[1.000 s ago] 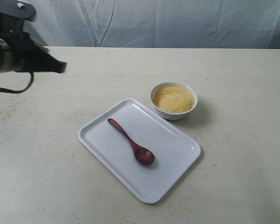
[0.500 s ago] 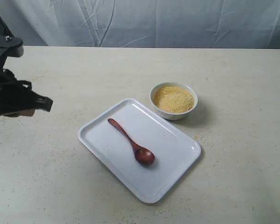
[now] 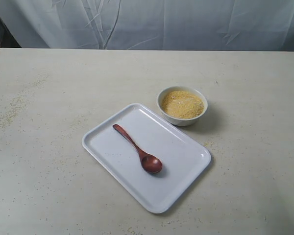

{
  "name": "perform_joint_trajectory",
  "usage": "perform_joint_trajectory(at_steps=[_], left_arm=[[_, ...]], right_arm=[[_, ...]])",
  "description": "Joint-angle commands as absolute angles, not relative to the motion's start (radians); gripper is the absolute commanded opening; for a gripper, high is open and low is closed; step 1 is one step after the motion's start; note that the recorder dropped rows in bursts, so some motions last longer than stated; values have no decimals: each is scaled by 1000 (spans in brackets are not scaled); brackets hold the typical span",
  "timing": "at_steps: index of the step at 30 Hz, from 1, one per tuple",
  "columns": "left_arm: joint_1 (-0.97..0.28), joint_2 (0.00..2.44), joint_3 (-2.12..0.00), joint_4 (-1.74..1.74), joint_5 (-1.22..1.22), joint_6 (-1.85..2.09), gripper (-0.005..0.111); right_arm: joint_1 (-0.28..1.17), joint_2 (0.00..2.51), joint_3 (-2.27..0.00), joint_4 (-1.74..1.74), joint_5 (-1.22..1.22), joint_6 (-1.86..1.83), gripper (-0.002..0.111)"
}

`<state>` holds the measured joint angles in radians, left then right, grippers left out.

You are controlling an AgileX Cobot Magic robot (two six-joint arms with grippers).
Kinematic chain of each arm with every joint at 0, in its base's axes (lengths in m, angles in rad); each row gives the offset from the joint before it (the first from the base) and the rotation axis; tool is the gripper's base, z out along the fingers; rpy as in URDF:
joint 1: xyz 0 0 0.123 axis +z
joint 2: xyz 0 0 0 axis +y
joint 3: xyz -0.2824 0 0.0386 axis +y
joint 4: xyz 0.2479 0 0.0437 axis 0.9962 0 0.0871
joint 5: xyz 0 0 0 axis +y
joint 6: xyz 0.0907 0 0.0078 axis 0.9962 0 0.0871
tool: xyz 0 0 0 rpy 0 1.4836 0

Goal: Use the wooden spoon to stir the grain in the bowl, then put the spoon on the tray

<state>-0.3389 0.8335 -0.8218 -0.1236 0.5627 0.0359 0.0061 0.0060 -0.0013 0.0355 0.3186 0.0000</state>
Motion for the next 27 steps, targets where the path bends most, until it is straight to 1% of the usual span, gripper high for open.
perform_joint_trajectory(at_steps=[1, 7, 11, 16, 27], left_arm=[[-341, 710, -818, -114, 521, 38, 0], [-341, 525, -688, -112, 412, 38, 0], [-341, 441, -627, -100, 461, 42, 0], [-341, 400, -627, -5, 577, 42, 0], [-341, 395, -627, 42, 575, 42, 0]], right_arm=[[0, 0, 0, 35, 310, 0, 0], [0, 0, 0, 35, 310, 0, 0], [0, 0, 0, 35, 310, 0, 0], [0, 0, 0, 35, 310, 0, 0], [0, 0, 0, 35, 310, 0, 0]])
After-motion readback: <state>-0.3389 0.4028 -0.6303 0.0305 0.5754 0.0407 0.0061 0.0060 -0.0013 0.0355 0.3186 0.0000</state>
